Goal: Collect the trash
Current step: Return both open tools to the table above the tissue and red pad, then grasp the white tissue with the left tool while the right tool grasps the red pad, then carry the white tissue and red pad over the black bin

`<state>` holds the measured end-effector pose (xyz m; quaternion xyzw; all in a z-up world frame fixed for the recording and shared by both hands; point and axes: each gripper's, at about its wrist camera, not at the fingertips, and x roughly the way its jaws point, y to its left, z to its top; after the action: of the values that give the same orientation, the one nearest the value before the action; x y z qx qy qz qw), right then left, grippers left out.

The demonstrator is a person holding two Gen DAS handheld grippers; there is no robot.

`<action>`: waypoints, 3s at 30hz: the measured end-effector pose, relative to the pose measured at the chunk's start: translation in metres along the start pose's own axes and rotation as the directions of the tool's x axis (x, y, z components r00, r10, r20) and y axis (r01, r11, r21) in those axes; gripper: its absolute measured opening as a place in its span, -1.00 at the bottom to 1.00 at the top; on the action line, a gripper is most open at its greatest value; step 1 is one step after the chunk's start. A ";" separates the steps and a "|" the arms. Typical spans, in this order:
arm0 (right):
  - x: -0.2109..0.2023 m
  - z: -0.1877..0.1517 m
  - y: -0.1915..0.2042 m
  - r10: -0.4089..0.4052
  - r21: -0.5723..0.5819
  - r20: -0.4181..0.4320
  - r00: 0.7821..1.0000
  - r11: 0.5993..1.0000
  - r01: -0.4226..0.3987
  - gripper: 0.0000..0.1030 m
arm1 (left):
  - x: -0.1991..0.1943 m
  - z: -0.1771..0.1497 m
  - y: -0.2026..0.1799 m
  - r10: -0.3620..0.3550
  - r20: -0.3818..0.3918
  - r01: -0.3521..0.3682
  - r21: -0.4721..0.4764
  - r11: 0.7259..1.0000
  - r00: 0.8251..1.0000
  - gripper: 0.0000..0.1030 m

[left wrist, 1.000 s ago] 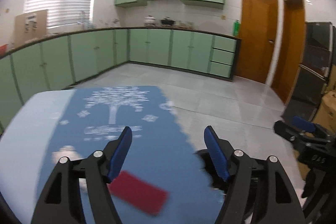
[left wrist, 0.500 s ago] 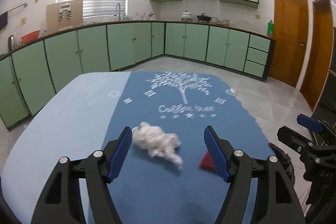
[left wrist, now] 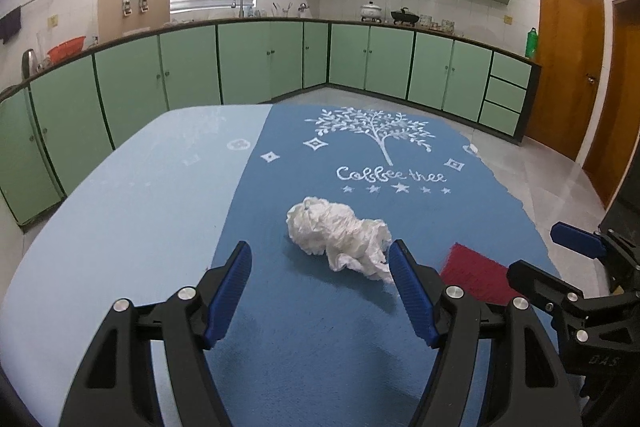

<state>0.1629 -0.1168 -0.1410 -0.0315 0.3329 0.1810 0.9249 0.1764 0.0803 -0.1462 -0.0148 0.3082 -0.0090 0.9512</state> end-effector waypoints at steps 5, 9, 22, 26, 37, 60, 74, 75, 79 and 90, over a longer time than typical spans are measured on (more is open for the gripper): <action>0.009 0.000 0.005 0.015 -0.029 -0.056 0.998 0.999 -0.017 0.58 | 0.002 0.002 -0.001 0.000 -0.005 0.000 0.000 1.000 1.000 0.35; 0.017 0.000 0.008 0.017 -0.036 -0.100 0.995 0.999 -0.021 0.52 | 0.004 0.002 -0.001 0.005 -0.014 -0.005 -0.002 1.000 1.000 0.35; 0.024 -0.004 0.009 0.026 -0.040 -0.146 0.989 0.999 -0.032 0.45 | 0.007 0.002 -0.001 0.015 -0.027 -0.014 0.004 1.000 1.000 0.35; 0.027 -0.003 0.009 0.033 -0.043 -0.160 0.987 0.998 -0.040 0.39 | 0.008 0.002 -0.002 0.017 -0.029 -0.017 0.007 1.000 0.999 0.35; 0.027 -0.007 0.015 0.055 -0.078 -0.172 0.983 0.995 -0.069 0.06 | 0.009 0.002 -0.003 0.019 -0.031 -0.018 0.012 1.000 0.999 0.35; 0.013 0.011 -0.023 -0.022 0.061 -0.058 0.998 0.998 0.026 0.02 | 0.046 0.012 -0.015 -0.019 -0.137 0.021 0.016 1.000 0.990 -0.55; -0.021 0.030 -0.033 -0.061 0.098 0.025 0.998 0.994 0.058 0.02 | 0.008 0.026 -0.025 -0.073 -0.035 0.073 0.007 0.997 0.997 -0.81; -0.025 0.031 -0.035 -0.065 0.100 0.034 0.997 0.993 0.062 0.02 | 0.005 0.028 -0.028 -0.080 -0.028 0.081 0.011 0.997 0.996 -0.81; -0.043 0.036 -0.042 -0.085 0.111 0.066 0.994 0.991 0.077 0.02 | -0.010 0.037 -0.045 -0.123 0.001 0.123 0.029 0.992 0.992 -0.81; -0.084 0.029 -0.080 -0.169 0.164 0.103 0.980 0.975 0.151 0.02 | -0.029 0.046 -0.106 -0.235 0.038 0.231 0.103 0.968 0.971 -0.81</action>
<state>0.1488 -0.2122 -0.0710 0.0247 0.2878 0.0810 0.9539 0.1796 -0.0238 -0.0883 -0.0046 0.2798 -0.1355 0.9504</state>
